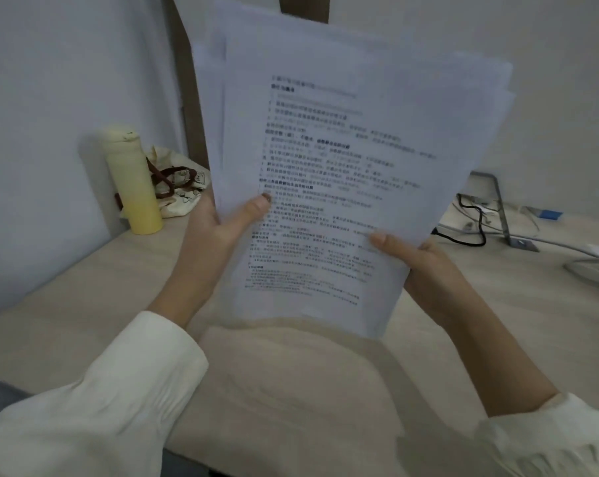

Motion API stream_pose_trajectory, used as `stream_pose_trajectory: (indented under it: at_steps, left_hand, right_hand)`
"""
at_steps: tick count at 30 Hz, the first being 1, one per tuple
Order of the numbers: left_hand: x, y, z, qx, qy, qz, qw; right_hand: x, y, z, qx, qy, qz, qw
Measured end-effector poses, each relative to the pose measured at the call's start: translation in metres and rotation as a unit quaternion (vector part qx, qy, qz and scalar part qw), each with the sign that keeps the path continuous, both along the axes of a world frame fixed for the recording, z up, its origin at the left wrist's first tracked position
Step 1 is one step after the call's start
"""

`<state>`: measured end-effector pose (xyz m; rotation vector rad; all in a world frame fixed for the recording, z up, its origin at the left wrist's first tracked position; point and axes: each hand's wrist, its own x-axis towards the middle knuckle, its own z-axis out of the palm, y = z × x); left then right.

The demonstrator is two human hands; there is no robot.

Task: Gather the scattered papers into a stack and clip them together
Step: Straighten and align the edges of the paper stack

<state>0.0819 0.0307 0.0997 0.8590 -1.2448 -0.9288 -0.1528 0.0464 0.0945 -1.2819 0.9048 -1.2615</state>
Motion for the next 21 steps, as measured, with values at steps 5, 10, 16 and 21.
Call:
stream_pose_trajectory:
  at_steps: [5,10,16,21]
  left_hand:
    - [-0.001,0.000,-0.015,-0.034,-0.040,0.007,0.999]
    - [-0.003,0.000,0.003,-0.072,-0.003,0.020,0.997]
    - [-0.003,0.004,-0.019,-0.066,-0.010,0.010,0.998]
    - [-0.014,0.001,-0.018,-0.061,0.002,0.006,0.998]
  right_hand:
    - [0.006,0.001,-0.015,0.035,0.028,-0.017,0.999]
    - [0.005,0.000,0.007,-0.009,0.018,-0.015,1.000]
    - [-0.006,0.003,-0.011,0.017,0.085,0.015,0.996]
    - [-0.002,0.000,-0.004,0.010,0.041,-0.060,0.997]
